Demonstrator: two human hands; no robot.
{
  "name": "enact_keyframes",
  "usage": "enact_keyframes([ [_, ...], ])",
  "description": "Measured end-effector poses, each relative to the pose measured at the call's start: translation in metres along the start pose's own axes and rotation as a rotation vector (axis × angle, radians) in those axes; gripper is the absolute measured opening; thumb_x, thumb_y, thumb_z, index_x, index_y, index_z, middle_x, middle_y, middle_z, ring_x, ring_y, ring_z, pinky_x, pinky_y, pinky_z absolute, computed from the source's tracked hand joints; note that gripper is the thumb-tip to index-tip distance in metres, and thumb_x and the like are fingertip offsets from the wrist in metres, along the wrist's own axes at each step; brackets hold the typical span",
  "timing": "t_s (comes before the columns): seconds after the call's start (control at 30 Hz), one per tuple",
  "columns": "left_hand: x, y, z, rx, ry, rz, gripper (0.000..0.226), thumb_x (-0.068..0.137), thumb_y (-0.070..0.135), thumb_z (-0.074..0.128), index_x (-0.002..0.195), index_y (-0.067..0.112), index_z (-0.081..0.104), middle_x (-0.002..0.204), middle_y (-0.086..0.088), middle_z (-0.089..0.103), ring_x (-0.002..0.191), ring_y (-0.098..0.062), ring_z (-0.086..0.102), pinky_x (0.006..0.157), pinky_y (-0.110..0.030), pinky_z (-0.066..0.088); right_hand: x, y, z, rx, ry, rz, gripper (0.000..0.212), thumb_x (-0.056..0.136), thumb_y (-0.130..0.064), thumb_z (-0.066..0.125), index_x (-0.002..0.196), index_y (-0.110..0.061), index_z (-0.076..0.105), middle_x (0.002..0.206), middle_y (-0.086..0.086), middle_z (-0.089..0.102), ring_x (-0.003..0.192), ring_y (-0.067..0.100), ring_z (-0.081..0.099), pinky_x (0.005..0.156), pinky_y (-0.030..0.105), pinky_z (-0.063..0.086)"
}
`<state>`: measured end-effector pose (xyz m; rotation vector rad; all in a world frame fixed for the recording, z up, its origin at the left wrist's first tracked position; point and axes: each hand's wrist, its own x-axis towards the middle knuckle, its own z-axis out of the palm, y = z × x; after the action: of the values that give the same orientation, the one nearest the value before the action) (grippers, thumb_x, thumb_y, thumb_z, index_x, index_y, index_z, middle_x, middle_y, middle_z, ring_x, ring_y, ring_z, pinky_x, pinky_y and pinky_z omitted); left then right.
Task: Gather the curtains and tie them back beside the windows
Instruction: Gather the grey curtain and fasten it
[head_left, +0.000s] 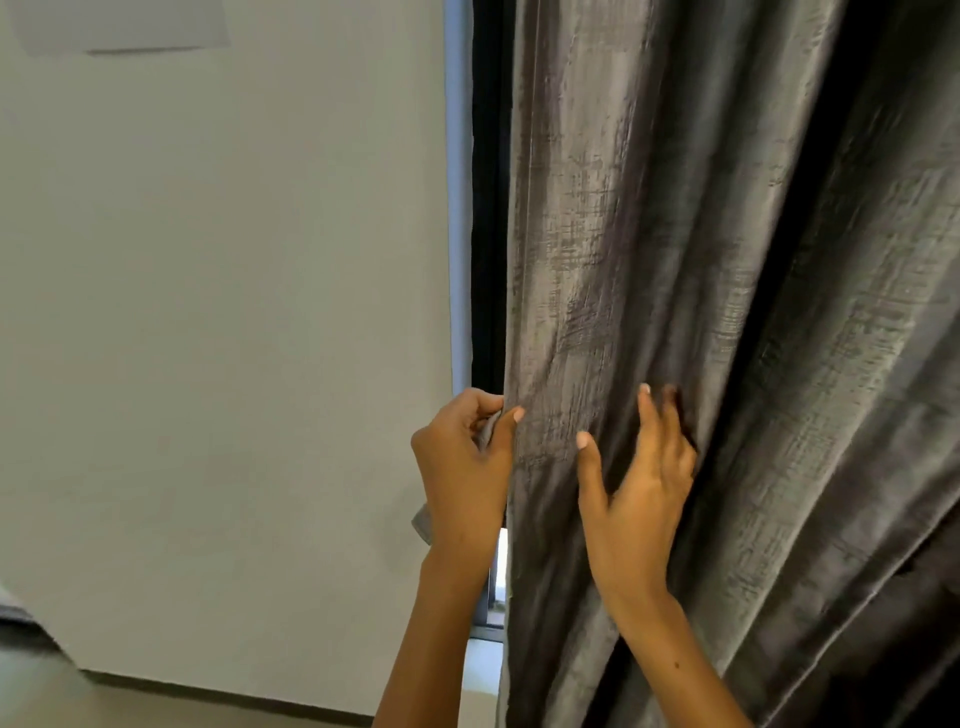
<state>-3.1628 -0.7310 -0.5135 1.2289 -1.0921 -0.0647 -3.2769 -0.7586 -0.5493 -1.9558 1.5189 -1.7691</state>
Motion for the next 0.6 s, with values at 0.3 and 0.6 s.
enact_keyframes([
  [0.3,-0.003,-0.001,-0.001,0.033,0.013,0.021,0.03,0.082,0.014,0.071,0.073,0.039,0.057,0.069,0.015,0.061,0.073,-0.005,0.059,0.064,-0.005,0.043,0.034,0.002,0.021,0.477,-0.285,0.314,0.088,0.08,-0.035,0.071,0.15,-0.022,0.019,0.134,-0.008,0.056,0.126,-0.001,0.046,0.108,0.025,0.037],
  [0.6,-0.003,-0.007,-0.013,0.052,0.038,-0.032,0.019,0.085,0.016,0.068,0.074,0.028,0.058,0.07,0.005,0.061,0.069,-0.007,0.058,0.061,-0.007,0.044,0.045,-0.011,0.023,0.502,-0.312,0.178,0.12,0.063,-0.051,0.077,0.148,-0.039,-0.007,0.154,-0.011,0.024,0.142,0.004,0.021,0.118,0.038,0.024],
])
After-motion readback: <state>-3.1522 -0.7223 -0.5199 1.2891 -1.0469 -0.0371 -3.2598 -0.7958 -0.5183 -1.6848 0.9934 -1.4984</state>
